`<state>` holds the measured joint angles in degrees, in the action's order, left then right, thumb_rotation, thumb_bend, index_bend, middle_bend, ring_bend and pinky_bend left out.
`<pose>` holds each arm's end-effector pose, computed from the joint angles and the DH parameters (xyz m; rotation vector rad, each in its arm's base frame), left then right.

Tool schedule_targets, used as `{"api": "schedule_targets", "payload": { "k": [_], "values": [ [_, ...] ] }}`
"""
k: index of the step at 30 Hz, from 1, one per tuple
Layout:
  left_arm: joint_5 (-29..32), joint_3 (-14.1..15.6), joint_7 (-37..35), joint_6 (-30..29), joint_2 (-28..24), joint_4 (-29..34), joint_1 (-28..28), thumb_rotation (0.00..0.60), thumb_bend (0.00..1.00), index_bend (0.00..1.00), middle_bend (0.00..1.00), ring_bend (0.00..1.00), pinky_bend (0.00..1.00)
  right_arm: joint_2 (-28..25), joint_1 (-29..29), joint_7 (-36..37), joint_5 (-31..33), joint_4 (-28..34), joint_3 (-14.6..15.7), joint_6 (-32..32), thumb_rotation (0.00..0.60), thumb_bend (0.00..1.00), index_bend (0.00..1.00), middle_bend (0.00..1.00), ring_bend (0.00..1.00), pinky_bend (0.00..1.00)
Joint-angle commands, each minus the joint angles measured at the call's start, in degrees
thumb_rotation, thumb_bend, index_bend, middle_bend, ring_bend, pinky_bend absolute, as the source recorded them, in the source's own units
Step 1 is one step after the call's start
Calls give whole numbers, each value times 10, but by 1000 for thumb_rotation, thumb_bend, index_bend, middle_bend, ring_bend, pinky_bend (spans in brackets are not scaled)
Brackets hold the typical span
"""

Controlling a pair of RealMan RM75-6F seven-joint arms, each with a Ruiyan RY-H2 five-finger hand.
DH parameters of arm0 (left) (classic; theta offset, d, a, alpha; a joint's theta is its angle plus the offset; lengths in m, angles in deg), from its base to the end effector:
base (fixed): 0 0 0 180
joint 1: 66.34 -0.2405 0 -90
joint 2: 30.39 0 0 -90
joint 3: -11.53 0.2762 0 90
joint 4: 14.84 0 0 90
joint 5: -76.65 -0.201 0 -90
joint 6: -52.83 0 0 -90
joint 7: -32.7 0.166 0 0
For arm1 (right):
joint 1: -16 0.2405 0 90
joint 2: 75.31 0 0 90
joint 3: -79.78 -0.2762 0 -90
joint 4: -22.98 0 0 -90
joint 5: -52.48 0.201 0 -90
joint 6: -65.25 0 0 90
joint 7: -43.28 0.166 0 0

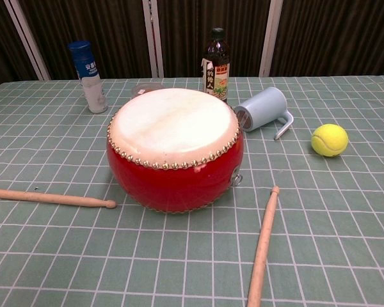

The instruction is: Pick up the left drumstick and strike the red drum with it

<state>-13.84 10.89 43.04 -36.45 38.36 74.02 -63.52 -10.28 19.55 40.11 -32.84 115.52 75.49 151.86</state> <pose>-0.3241 0.1844 0.1540 -1.4579 -0.7434 -0.8207 -0.3260 -0.2011 0.1791 1.3453 -0.8579 0.8902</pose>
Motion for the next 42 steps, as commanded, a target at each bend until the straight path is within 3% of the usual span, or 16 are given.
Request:
{"api": "schedule_targets", "payload": {
  "k": [1, 20, 23, 25, 26, 27, 28, 30, 31, 33, 37, 42],
  "values": [
    [-1, 0, 0, 0, 0, 1, 0, 600, 0, 0, 0, 0, 0, -1, -1, 1, 0, 0, 0, 1, 600, 305, 0, 0, 0, 73],
    [5, 2, -3, 15, -1, 3, 6, 600, 0, 0, 0, 0, 0, -3, -2, -5, 5, 5, 0, -5, 600, 305, 0, 0, 0, 73],
    [8, -1, 7, 27, -3, 8, 13, 600, 0, 0, 34, 16, 78, -3, -2, -4, 7, 4, 1, -7, 600, 305, 0, 0, 0, 73],
    [12, -6, 13, 37, -3, 14, 21, 600, 2, 0, 180, 150, 245, -4, -3, -3, 5, 6, 2, -6, 600, 305, 0, 0, 0, 73],
    [17, -9, 16, 46, -2, 18, 27, 600, 9, 1, 303, 277, 351, -5, -4, -3, 4, 7, 2, -4, 600, 305, 0, 0, 0, 73],
    [20, -12, 21, 52, -2, 21, 31, 600, 18, 13, 489, 462, 494, -5, -3, -4, 2, 6, 2, -4, 600, 306, 0, 0, 0, 73],
    [23, -17, 30, 63, -1, 24, 40, 600, 28, 46, 681, 647, 629, -5, -3, -5, 1, 6, 3, -3, 600, 306, 0, 0, 0, 73],
    [37, -24, 42, 87, 2, 32, 55, 600, 41, 164, 910, 864, 782, -5, -3, -6, -1, 5, 3, -4, 600, 305, 0, 0, 0, 73],
    [52, -28, 47, 108, 3, 42, 63, 600, 51, 244, 973, 935, 834, -4, -3, -6, -1, 4, 3, -4, 600, 305, 0, 0, 0, 73],
    [83, -36, 63, 144, 7, 59, 80, 600, 76, 332, 1000, 992, 898, -4, -3, -4, 0, 4, 3, -4, 600, 304, 0, 0, 0, 73],
    [140, -48, 136, 216, 44, 58, 123, 600, 157, 419, 1000, 1000, 984, -5, -3, 1, 4, 5, 2, -7, 600, 305, 0, 0, 0, 73],
    [213, -65, 218, 248, 96, 47, 159, 600, 242, 470, 1000, 1000, 1000, -7, -2, 4, 5, 6, 2, -10, 600, 305, 0, 0, 0, 72]
  ]
}}
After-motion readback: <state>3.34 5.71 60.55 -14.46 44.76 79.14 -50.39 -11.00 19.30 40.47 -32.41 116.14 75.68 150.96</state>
